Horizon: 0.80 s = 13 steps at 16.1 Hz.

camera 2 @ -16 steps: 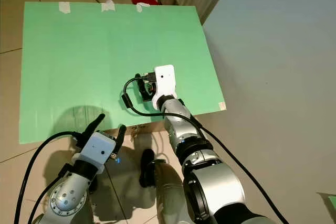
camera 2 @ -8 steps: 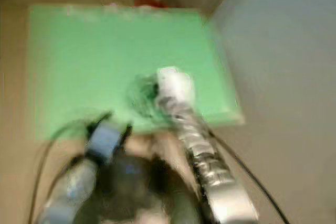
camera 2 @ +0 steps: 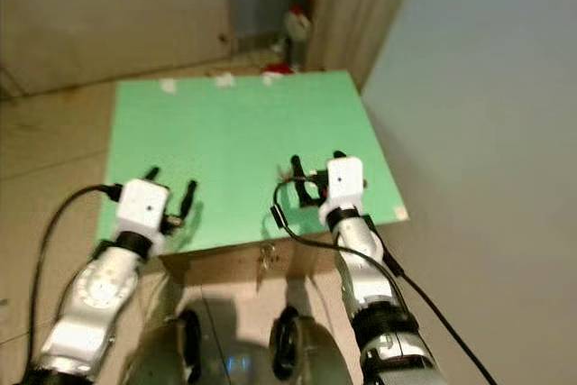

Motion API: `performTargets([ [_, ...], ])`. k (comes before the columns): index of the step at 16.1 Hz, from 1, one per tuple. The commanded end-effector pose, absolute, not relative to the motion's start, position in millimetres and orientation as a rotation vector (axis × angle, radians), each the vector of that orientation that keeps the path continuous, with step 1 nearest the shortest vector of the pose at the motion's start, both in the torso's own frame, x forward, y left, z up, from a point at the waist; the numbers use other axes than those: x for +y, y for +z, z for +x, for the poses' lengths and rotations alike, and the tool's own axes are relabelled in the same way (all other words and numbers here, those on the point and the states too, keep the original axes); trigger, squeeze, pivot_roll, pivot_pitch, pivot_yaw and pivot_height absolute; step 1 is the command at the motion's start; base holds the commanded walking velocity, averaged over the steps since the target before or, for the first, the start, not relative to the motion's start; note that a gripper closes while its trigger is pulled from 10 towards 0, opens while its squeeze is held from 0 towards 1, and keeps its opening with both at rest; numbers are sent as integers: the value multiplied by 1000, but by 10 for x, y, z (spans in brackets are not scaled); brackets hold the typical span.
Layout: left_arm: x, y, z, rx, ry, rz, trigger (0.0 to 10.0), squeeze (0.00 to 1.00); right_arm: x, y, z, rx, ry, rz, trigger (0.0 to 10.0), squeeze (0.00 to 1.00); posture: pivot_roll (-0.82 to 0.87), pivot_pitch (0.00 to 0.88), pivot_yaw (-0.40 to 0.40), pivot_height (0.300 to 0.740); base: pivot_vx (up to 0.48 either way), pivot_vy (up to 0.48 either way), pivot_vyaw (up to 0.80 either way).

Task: Hang keys on a hook

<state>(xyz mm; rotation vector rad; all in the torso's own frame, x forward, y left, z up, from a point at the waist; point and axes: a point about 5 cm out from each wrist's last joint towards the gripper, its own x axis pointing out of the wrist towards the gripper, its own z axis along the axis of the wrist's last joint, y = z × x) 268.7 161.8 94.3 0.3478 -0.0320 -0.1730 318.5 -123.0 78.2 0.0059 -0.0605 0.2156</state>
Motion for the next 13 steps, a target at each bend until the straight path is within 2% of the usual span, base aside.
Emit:
performTargets([
  [1,1575,1003,2646,-77,-203,389,10000,0,-1364,794,3157,-77,176,6,10000,0,129,33,-101,740,0,0,0],
  [3,1589,1233,2493,-168,-259,468,10000,0,-1662,836,3021,-126,87,-17,10000,0,139,23,-97,740,0,0,0],
  [5,1539,1339,2384,-232,-308,505,10000,0,-1811,906,2908,-158,44,-25,10000,0,138,17,-96,740,0,0,0],
  [8,1468,1295,2391,-227,-318,476,10000,0,-1752,828,2802,-125,78,-21,10000,0,132,7,-100,740,0,0,0],
  [10,1449,1131,2440,-119,-282,362,10000,0,-1567,818,2831,-108,118,0,10000,0,118,8,-98,740,0,0,0],
  [13,1450,987,2439,-48,-266,337,10000,0,-1526,794,2836,-77,138,-2,10000,0,109,19,-100,740,0,0,0],
])
